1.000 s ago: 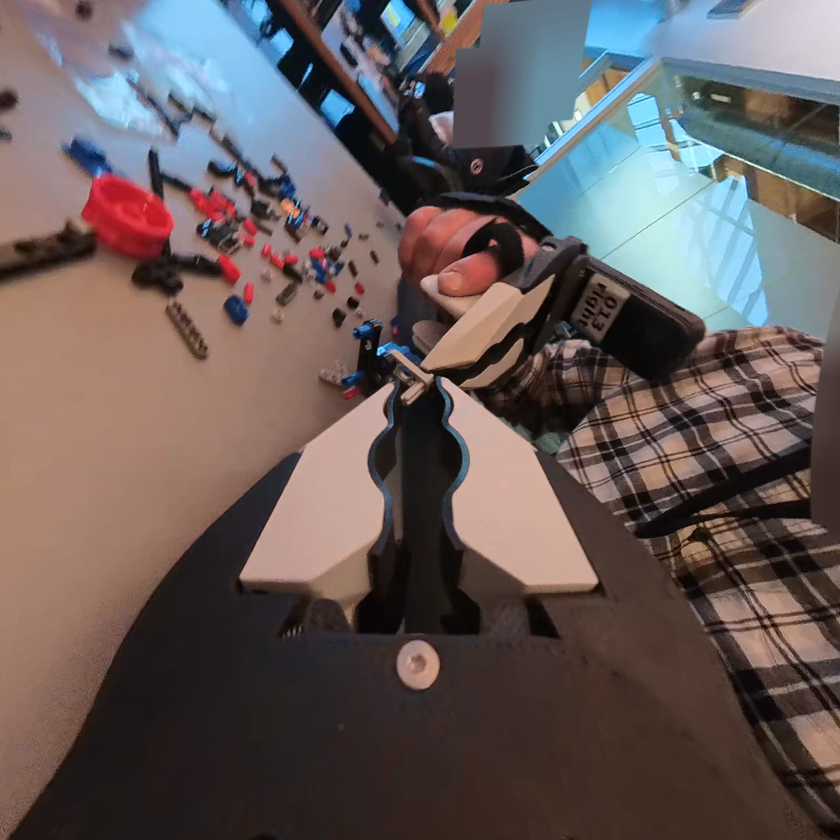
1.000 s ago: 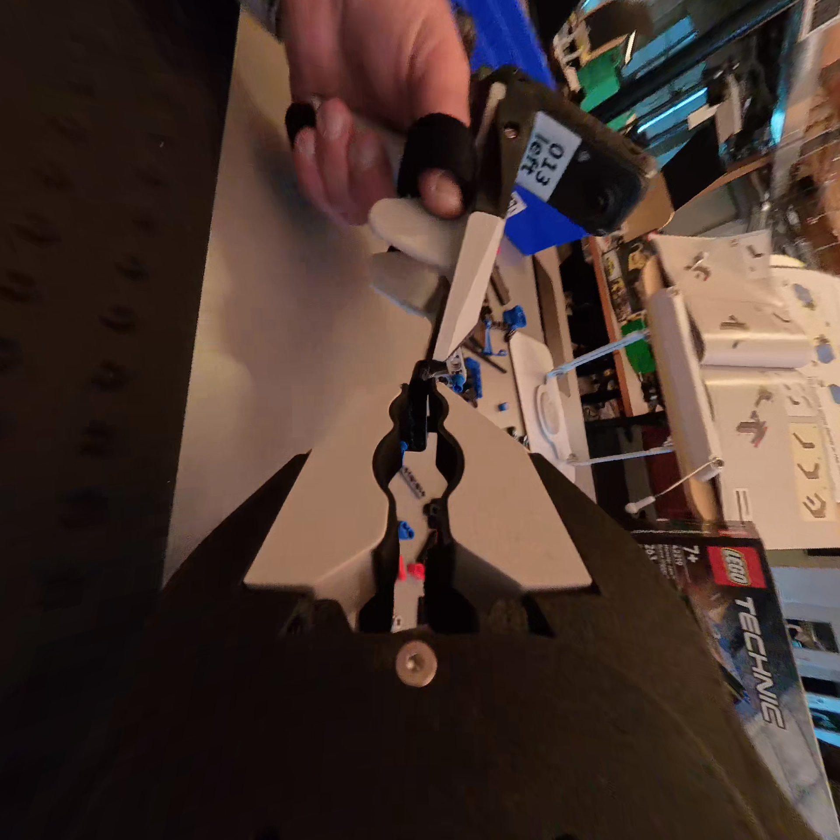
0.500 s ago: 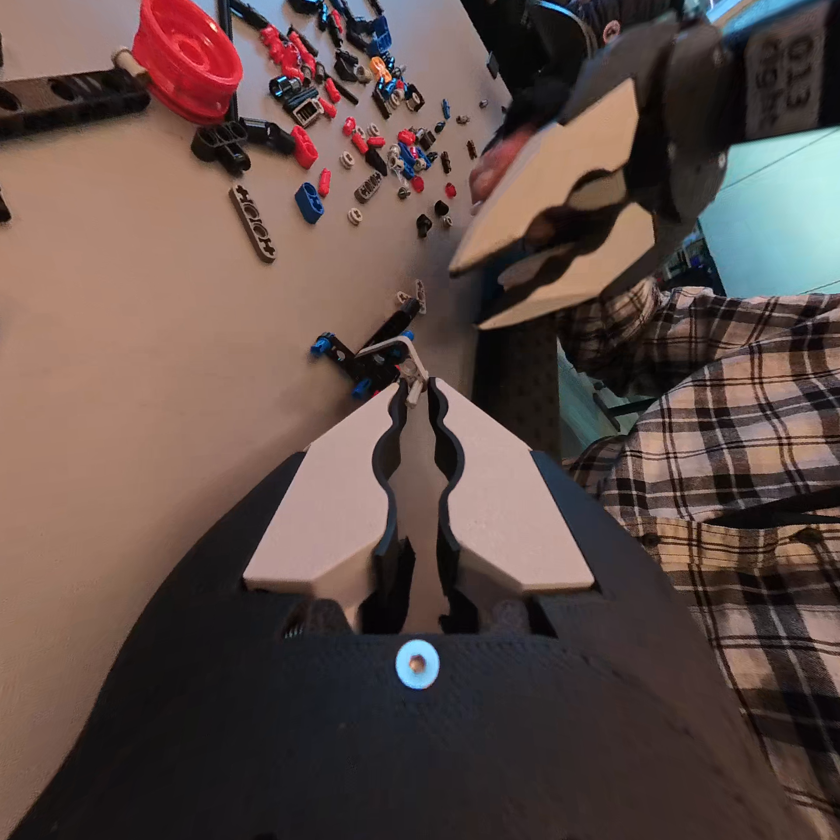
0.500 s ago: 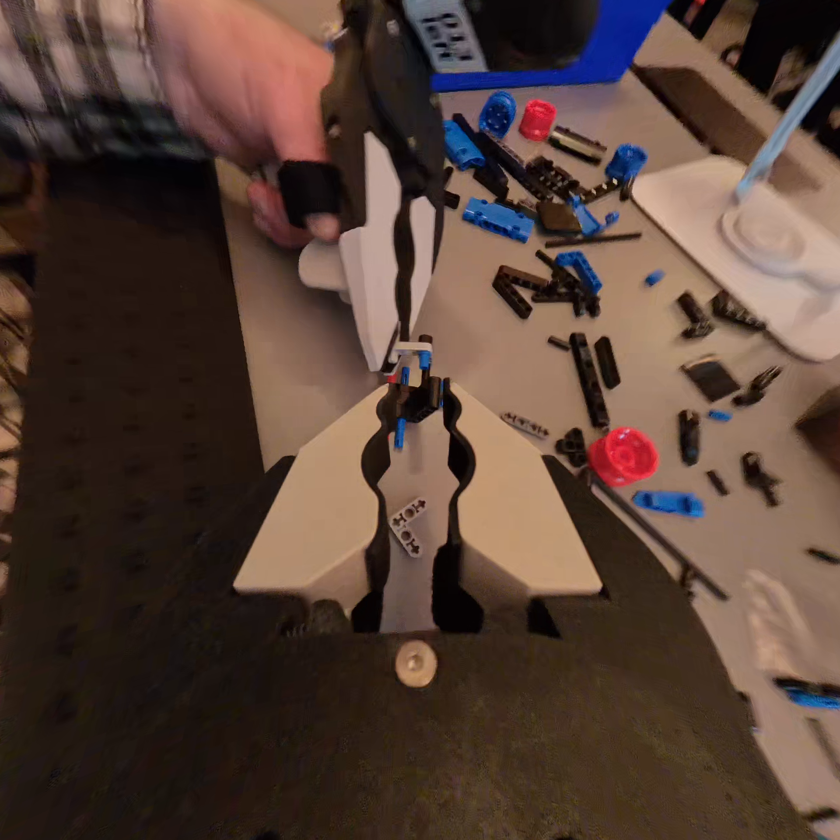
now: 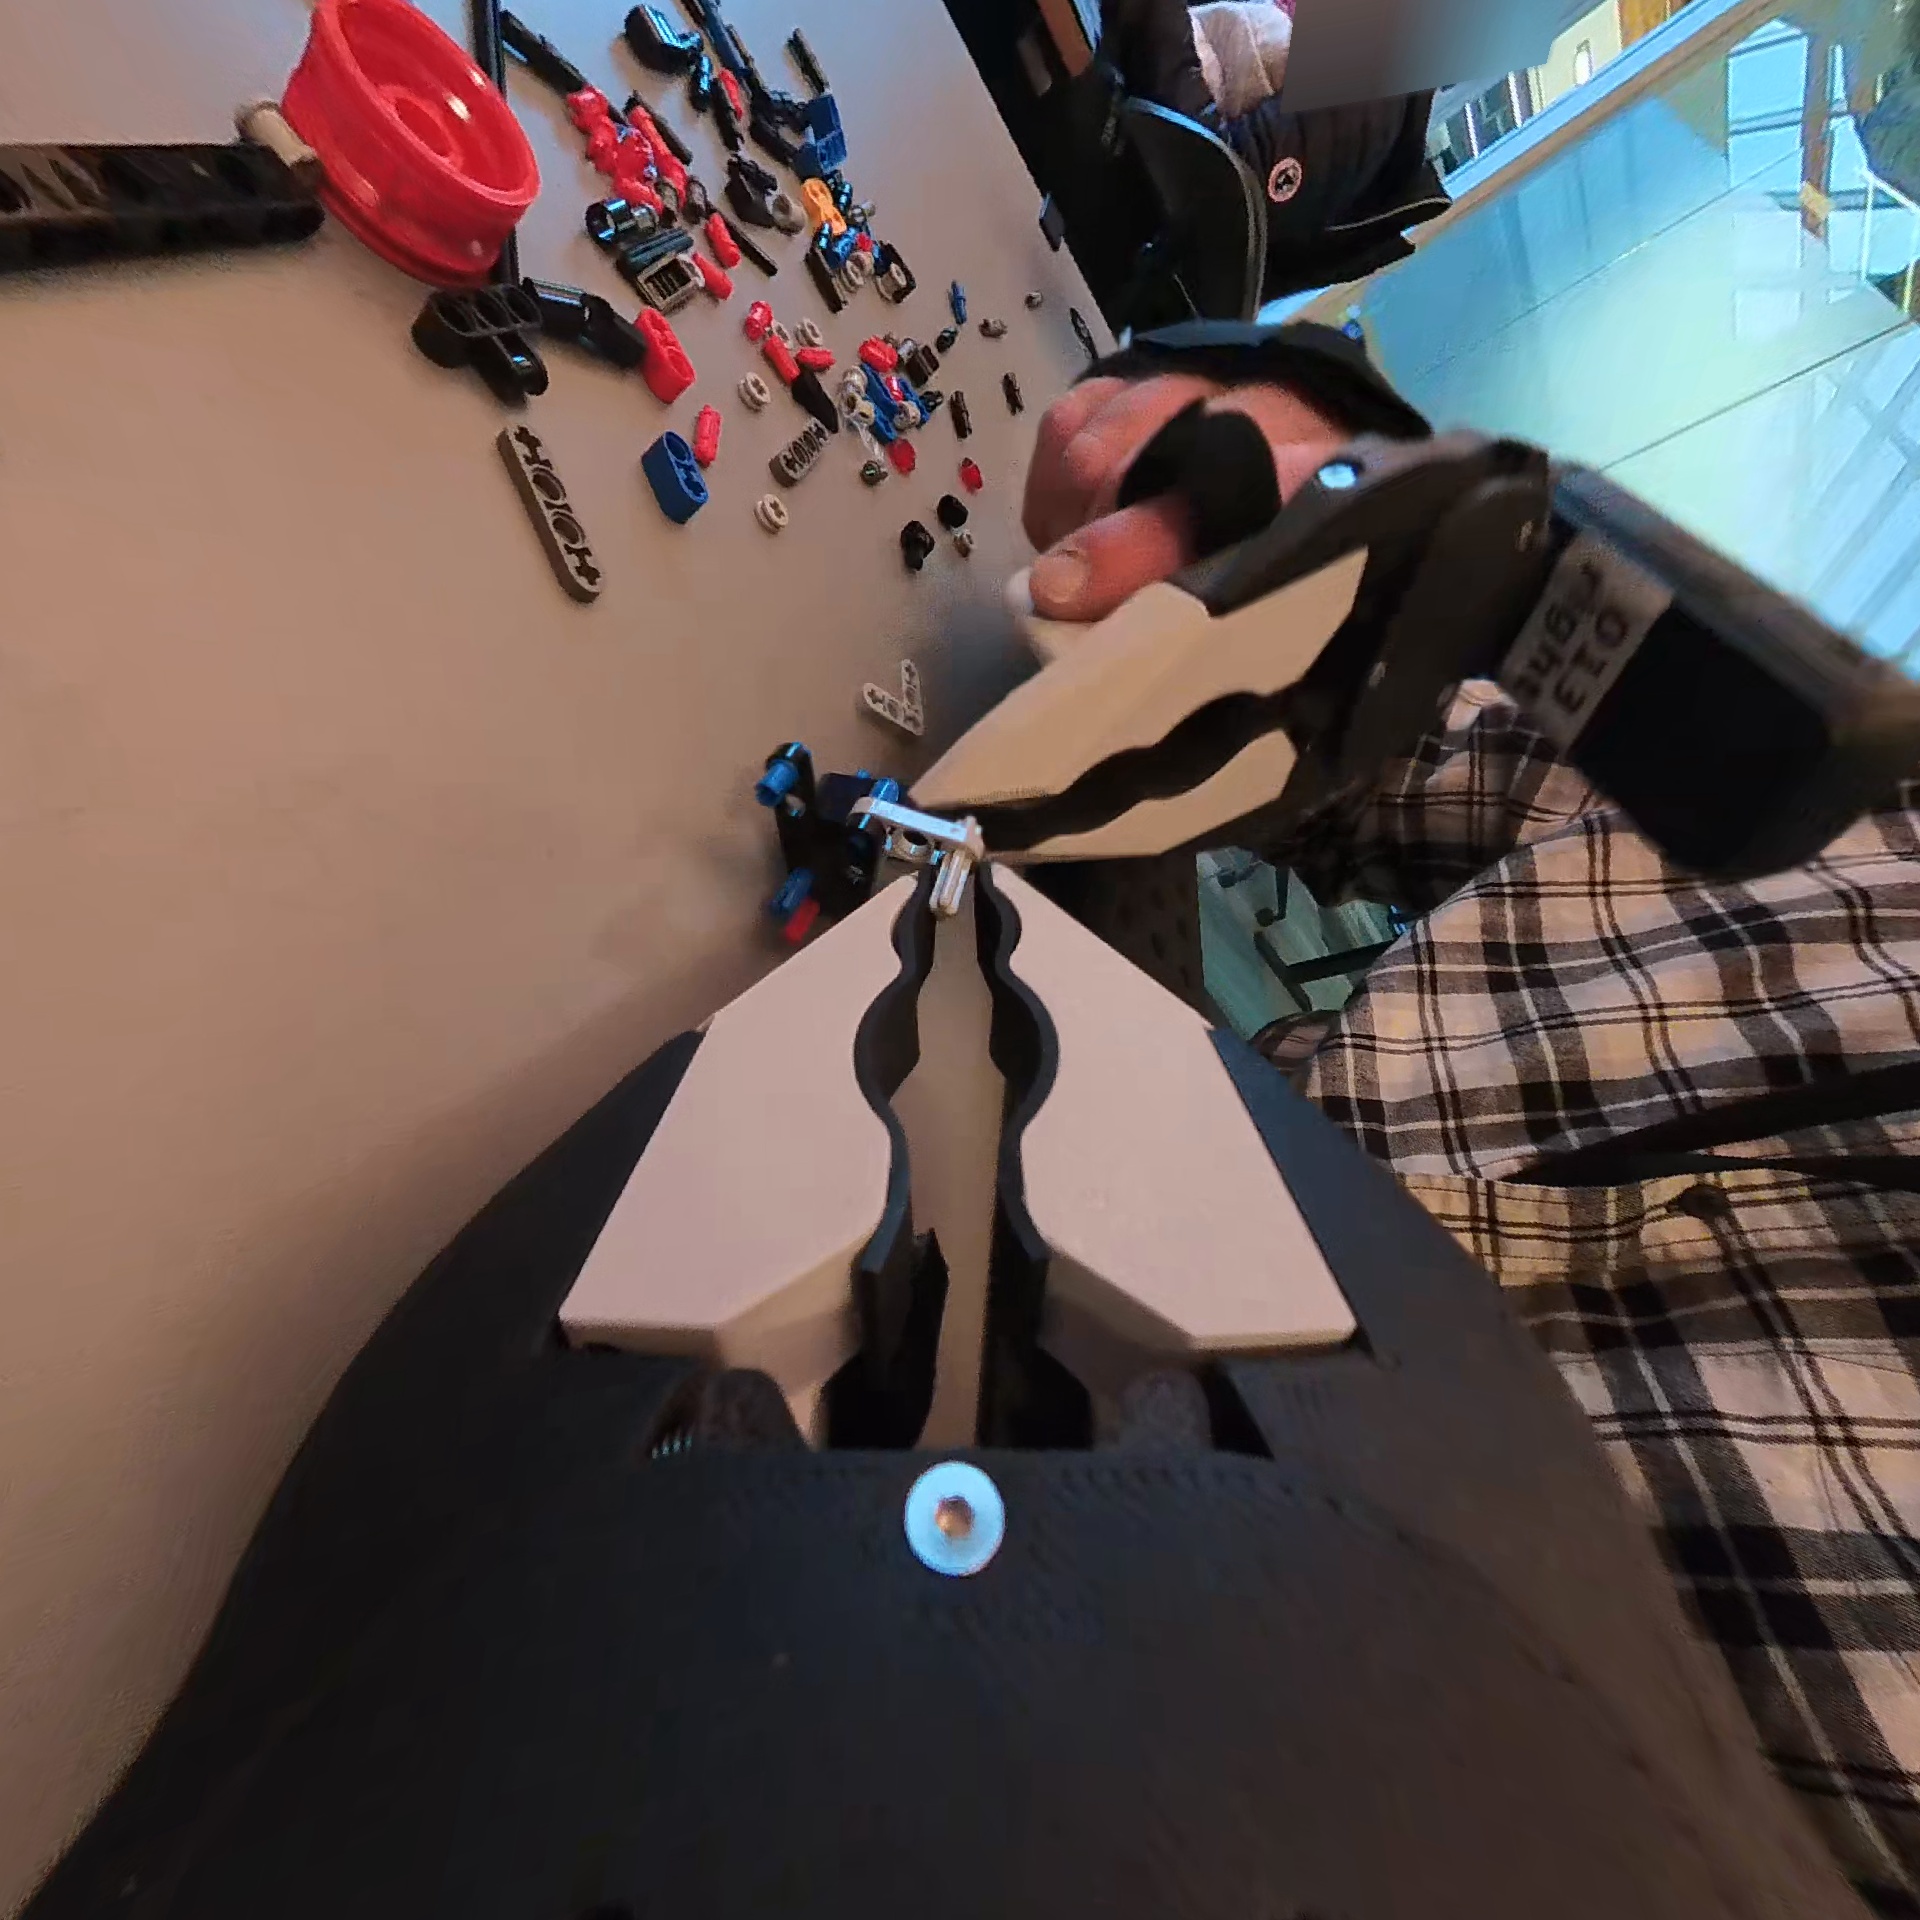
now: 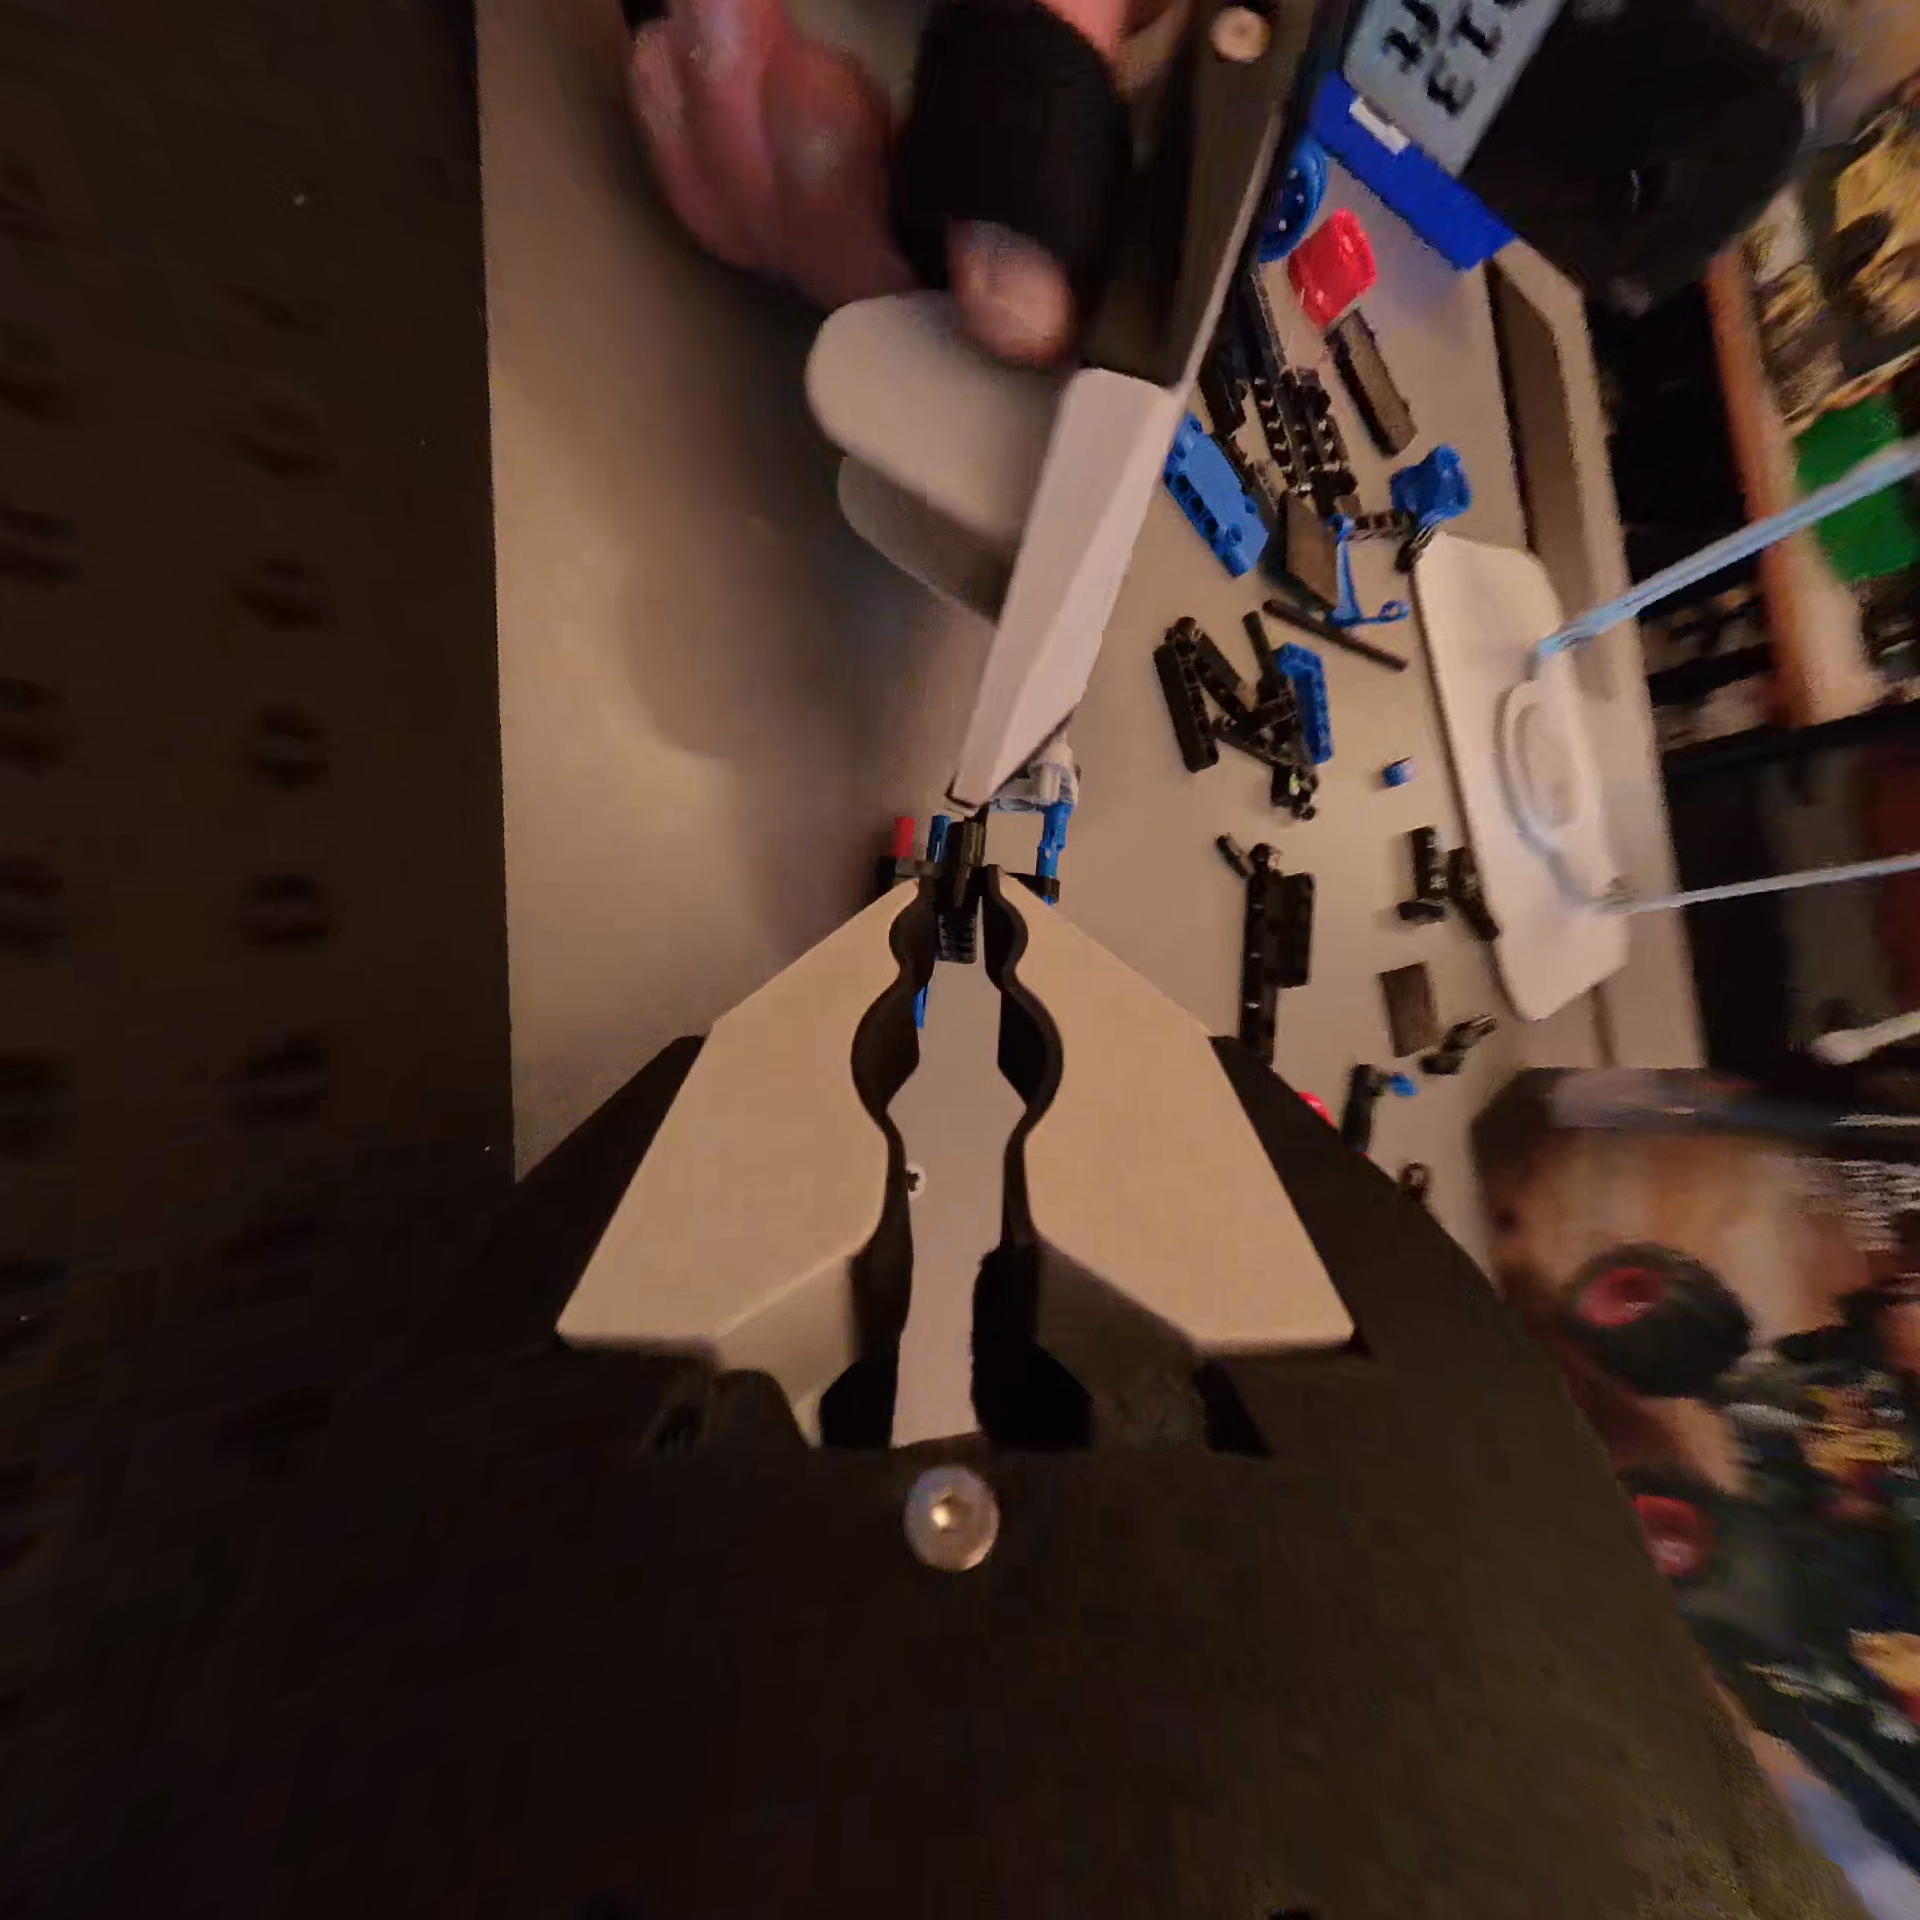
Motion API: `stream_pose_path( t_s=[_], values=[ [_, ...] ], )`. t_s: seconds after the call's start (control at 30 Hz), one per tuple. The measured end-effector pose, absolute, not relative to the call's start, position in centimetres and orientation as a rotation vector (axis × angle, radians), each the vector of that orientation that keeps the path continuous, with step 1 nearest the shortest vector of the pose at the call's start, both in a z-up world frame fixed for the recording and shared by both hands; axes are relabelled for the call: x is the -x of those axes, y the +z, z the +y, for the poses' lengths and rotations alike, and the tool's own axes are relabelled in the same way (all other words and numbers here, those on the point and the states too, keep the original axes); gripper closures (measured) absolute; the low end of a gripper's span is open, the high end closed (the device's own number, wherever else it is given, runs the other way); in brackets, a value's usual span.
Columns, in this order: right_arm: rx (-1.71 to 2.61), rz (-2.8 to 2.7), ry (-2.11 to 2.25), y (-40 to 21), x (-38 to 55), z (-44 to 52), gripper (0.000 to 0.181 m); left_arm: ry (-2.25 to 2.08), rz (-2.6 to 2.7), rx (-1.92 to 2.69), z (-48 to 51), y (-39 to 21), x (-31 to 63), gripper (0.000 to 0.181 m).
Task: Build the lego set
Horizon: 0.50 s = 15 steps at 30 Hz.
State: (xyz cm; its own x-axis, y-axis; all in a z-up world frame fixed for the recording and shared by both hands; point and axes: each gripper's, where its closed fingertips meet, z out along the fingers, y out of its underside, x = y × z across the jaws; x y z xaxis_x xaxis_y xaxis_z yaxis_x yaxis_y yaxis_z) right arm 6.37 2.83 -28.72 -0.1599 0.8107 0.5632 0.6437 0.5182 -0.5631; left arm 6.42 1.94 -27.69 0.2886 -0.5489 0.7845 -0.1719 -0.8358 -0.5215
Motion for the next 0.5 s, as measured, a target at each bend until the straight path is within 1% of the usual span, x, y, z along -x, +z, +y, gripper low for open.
stream_pose_path(
  t_s=[0.17, 0.23, 0.27, 0.33, 0.4, 0.47, 0.5],
  values=[
    [1.019, -1.933, 0.015, -28.8, -6.4, 2.0, 0.173, -1.594, 0.64, 2.242, 1.5, -27.8, -6.4, 0.175],
    [0.985, -1.948, 0.0, -29.0, -6.3, 1.4, 0.172, -1.596, 0.646, 2.249, 1.2, -27.8, -6.6, 0.175],
    [0.971, -1.965, 0.009, -29.1, -6.3, 1.0, 0.171, -1.591, 0.648, 2.256, 1.1, -27.9, -6.7, 0.175],
    [0.935, -1.993, 0.049, -29.1, -6.2, -0.2, 0.176, -1.561, 0.647, 2.271, 1.1, -28.2, -6.7, 0.177],
    [0.927, -2.019, 0.094, -29.1, -6.3, -1.2, 0.172, -1.559, 0.642, 2.281, 1.0, -28.3, -6.6, 0.18],
    [1.017, -1.967, 0.241, -28.2, -6.4, -1.4, 0.171, -1.559, 0.656, 2.295, 0.7, -28.5, -6.6, 0.18],
    [1.09, -1.907, 0.326, -27.3, -6.5, -0.8, 0.174, -1.55, 0.66, 2.303, 0.7, -28.7, -6.6, 0.18]
  ],
)
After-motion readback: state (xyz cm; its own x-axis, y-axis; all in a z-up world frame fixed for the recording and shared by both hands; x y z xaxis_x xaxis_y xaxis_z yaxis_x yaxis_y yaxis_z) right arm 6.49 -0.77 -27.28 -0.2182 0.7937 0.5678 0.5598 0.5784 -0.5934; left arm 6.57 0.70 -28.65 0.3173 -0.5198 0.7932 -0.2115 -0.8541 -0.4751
